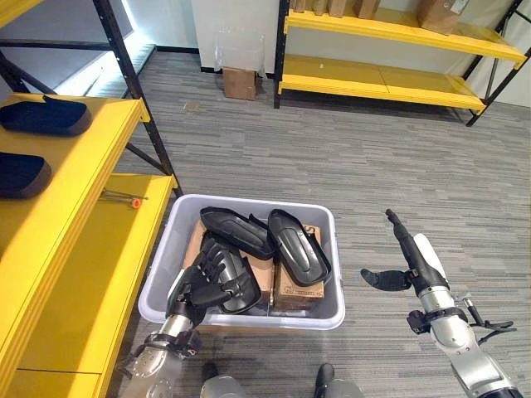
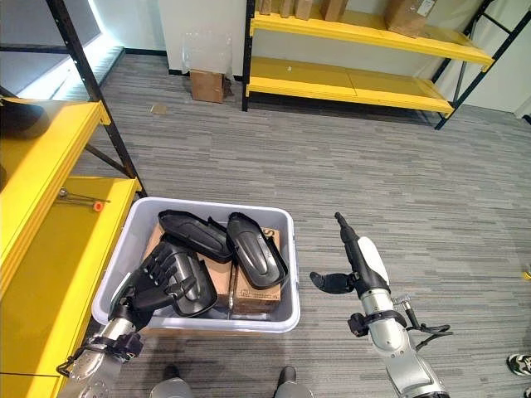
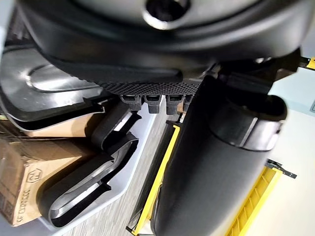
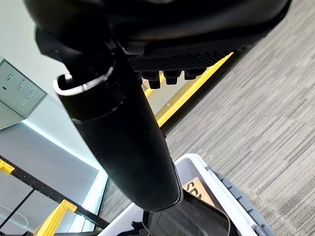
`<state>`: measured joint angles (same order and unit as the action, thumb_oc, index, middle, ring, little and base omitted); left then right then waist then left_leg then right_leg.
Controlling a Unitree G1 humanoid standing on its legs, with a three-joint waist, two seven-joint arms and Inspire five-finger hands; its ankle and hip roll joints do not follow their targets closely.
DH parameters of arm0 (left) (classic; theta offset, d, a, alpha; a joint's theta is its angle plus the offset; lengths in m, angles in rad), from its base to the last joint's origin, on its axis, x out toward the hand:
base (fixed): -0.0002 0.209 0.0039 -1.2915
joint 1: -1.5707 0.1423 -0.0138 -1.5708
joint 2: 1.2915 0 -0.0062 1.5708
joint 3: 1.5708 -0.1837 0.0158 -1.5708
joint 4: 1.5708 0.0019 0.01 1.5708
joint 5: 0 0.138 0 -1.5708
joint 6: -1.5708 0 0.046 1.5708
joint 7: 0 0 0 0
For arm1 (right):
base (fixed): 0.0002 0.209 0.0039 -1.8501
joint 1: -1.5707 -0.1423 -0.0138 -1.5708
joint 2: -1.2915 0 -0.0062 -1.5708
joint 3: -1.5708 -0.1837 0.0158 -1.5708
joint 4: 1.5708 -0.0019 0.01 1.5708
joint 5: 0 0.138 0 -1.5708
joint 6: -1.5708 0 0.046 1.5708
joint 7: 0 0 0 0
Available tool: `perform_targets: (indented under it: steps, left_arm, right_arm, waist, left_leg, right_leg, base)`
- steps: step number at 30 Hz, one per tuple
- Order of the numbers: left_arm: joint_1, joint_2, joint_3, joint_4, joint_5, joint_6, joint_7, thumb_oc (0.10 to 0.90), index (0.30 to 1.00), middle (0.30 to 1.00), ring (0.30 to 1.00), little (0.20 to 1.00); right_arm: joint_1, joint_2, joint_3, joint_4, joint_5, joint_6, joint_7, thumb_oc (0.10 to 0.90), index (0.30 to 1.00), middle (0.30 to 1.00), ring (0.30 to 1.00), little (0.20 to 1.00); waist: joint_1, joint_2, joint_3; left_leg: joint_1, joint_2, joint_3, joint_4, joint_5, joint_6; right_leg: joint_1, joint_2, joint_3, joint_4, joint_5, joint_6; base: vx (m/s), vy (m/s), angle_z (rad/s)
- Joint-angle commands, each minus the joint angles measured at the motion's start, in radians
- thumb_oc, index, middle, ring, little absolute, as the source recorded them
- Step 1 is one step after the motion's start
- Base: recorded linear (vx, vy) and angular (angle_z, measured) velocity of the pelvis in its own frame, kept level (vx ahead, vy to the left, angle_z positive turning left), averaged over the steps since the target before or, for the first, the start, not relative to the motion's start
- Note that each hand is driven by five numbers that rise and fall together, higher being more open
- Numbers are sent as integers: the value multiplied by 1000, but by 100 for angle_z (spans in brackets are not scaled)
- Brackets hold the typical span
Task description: Move parts from the plastic box to the shelf.
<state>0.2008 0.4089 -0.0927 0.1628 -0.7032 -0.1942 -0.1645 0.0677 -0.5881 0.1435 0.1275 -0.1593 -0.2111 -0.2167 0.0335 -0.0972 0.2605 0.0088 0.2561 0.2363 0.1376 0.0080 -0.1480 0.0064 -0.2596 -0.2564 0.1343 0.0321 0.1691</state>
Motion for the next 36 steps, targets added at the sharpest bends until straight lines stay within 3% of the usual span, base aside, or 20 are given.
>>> perform_targets:
  steps: [1, 4, 9, 11, 12, 16, 20, 24, 28, 30, 31, 33, 36]
  left_arm:
    - [-60, 44, 16, -130, -35, -53, -8, 900, 1000, 1000, 1000, 1000]
    - [-49, 65, 8, -129, -31, -32, -3, 900, 1000, 1000, 1000, 1000]
    - [-41, 97, -5, -148, -30, -40, 19, 900, 1000, 1000, 1000, 1000]
    - [-55, 115, -4, -159, -47, -80, 51, 900, 1000, 1000, 1000, 1000]
    - [-66, 120, 3, -170, -70, -131, 85, 900, 1000, 1000, 1000, 1000]
    - [-78, 126, 40, -235, -120, -179, 103, 900, 1000, 1000, 1000, 1000]
    - [-117, 148, 62, -290, -112, -229, 139, 900, 1000, 1000, 1000, 1000]
    - [-169, 138, 69, -332, -159, -373, 210, 900, 1000, 1000, 1000, 1000]
    - [-210, 114, 77, -379, -144, -452, 220, 900, 1000, 1000, 1000, 1000]
    - [-238, 100, 70, -398, -102, -474, 249, 900, 1000, 1000, 1000, 1000]
    - [-259, 93, 67, -404, -69, -498, 284, 900, 1000, 1000, 1000, 1000]
    - [-267, 90, 68, -415, -64, -503, 306, 900, 1000, 1000, 1000, 1000]
    - [-275, 79, 85, -433, -67, -504, 344, 900, 1000, 1000, 1000, 1000]
  right_arm:
    - [-130, -53, -39, -94, -106, -167, -28, 900, 1000, 1000, 1000, 1000]
    - [-219, -114, -4, -103, -183, -227, -30, 900, 1000, 1000, 1000, 1000]
    - [-385, -175, 53, -92, -177, -221, -30, 900, 1000, 1000, 1000, 1000]
    - [-497, -190, 86, -98, -222, -250, -59, 900, 1000, 1000, 1000, 1000]
    - [-537, -192, 98, -105, -229, -257, -53, 900, 1000, 1000, 1000, 1000]
    - [-604, -188, 127, -103, -234, -271, 13, 900, 1000, 1000, 1000, 1000]
    - [-675, -195, 187, -65, -266, -240, 62, 900, 1000, 1000, 1000, 1000]
    - [-702, -189, 243, -11, -235, -177, 20, 900, 1000, 1000, 1000, 1000]
    - [-702, -155, 244, 45, -247, -166, -13, 900, 1000, 1000, 1000, 1000]
    - [-697, -141, 250, 64, -270, -145, -33, 900, 1000, 1000, 1000, 1000]
    - [-698, -137, 252, 76, -282, -102, -69, 900, 1000, 1000, 1000, 1000]
    - [-697, -134, 249, 81, -276, -79, -91, 900, 1000, 1000, 1000, 1000]
    - [-692, -120, 218, 84, -334, -26, -206, 900, 1000, 1000, 1000, 1000]
  waist:
    - [34, -16, -47]
    - [62, -20, -36]
    - [98, -14, -15]
    - [116, 0, 7]
    - [122, 7, 21]
    - [143, 28, 63]
    - [161, 45, 124]
    - [165, 65, 185]
    - [164, 82, 226]
    - [159, 94, 250]
    - [153, 102, 259]
    - [151, 106, 259]
    - [139, 118, 260]
  left_leg:
    - [58, 11, 38, 68, -136, 80]
    - [59, 23, 18, 65, -129, 70]
    - [42, 35, -5, 62, -115, 60]
    - [12, 39, -26, 69, -108, 56]
    - [-9, 37, -40, 76, -104, 54]
    - [-67, 35, -79, 100, -95, 49]
    - [-150, 31, -117, 133, -83, 48]
    - [-243, 21, -153, 158, -69, 45]
    - [-319, 1, -183, 170, -55, 48]
    - [-358, -8, -189, 178, -46, 49]
    - [-387, -13, -189, 182, -40, 50]
    - [-406, -16, -189, 185, -39, 50]
    - [-460, -23, -186, 196, -40, 51]
  right_leg:
    - [-56, -46, -41, 87, -32, 30]
    - [-79, -55, -62, 125, -37, 29]
    - [-107, -67, -88, 168, -51, 21]
    - [-144, -76, -88, 207, -60, 17]
    - [-165, -81, -85, 227, -66, 16]
    - [-219, -87, -68, 284, -85, 11]
    - [-292, -96, -58, 354, -108, 4]
    - [-379, -100, -35, 407, -125, -5]
    - [-449, -104, -6, 450, -143, -12]
    - [-480, -102, 4, 466, -151, -17]
    - [-504, -100, 9, 472, -154, -21]
    - [-518, -97, 10, 471, -155, -24]
    - [-566, -84, 21, 467, -153, -31]
  base:
    - [114, -47, 9]
    - [180, -131, 12]
    - [86, -76, 17]
    - [-26, -16, 22]
    - [-69, -8, 23]
    - [-99, -24, 20]
    - [-168, -61, 16]
    - [-194, -27, 12]
    - [-151, -9, 4]
    - [-170, 13, 0]
    - [-143, 27, 1]
    - [-82, 17, 0]
    - [-94, 30, -3]
